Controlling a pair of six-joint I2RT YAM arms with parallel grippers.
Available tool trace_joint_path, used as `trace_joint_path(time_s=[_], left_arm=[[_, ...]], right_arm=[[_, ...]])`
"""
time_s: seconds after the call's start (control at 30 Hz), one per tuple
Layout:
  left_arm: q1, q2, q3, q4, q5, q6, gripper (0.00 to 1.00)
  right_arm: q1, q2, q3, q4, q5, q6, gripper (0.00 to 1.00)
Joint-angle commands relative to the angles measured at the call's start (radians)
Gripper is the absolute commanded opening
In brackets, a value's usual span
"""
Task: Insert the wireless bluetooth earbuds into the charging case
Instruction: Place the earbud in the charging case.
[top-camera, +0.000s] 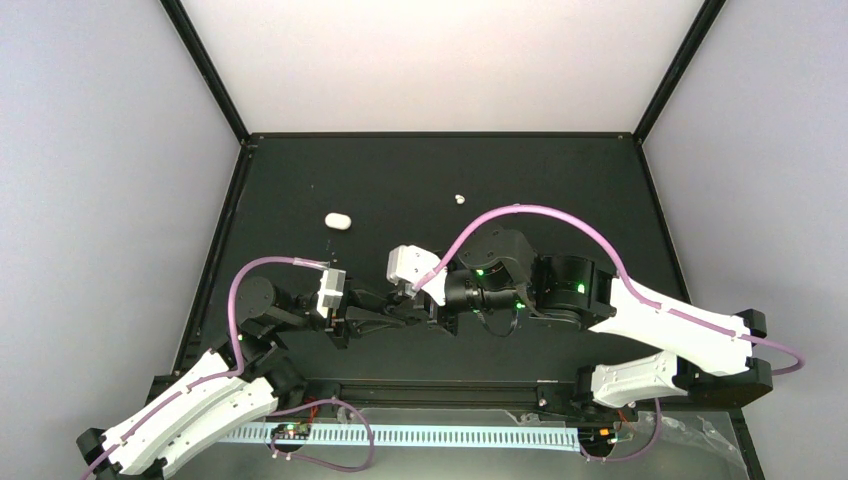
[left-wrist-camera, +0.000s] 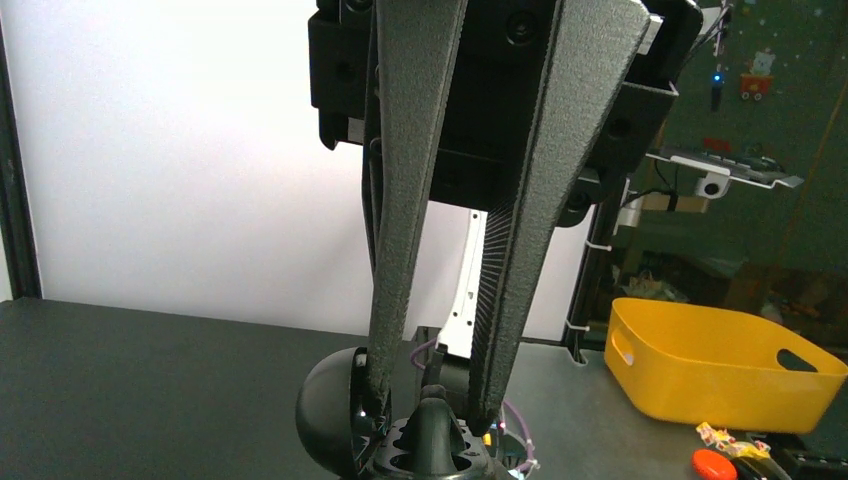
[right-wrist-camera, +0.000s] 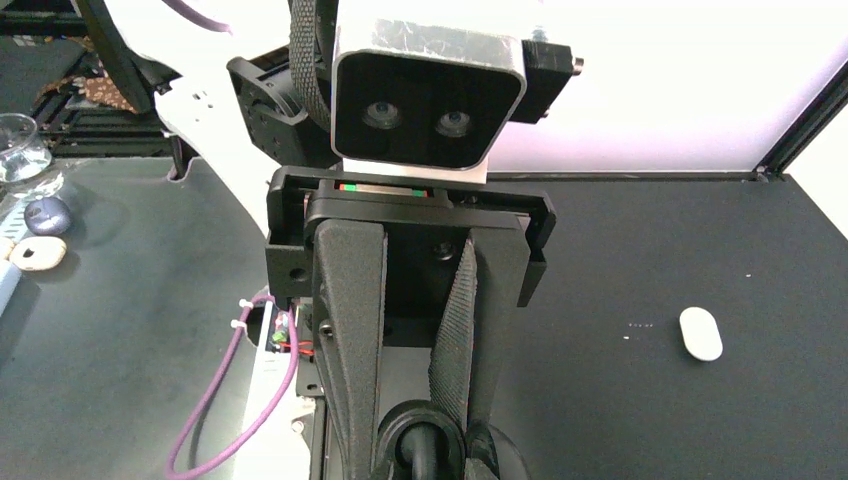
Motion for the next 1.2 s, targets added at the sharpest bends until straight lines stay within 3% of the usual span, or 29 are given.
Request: trace_joint_path(time_s=[0.0, 0.47, 0.77, 1.17], left_arm=[[-0.007, -0.009, 0.030, 0.021, -0.003, 0.018, 0.02], [-0.006, -0.008, 0.028, 0.020, -0.004, 0.020, 0.02], [-0.006, -0.020, 0.030, 0.036, 0.004, -0.003, 0.02], [-0.007, -0.022, 0.035, 0.081, 0.015, -0.041, 0.02]], right_arm=[[0.005, -0.009, 0.037, -0.011, 0.017, -0.001, 0.18], [0.005, -0.064, 0.034, 0.007, 0.058, 0.006, 0.24], [0.005, -0.156, -0.083, 0.064, 0.156, 0.042, 0.41], [0.005, -0.163, -0.128, 0.083, 0.157, 0.063, 0.54]])
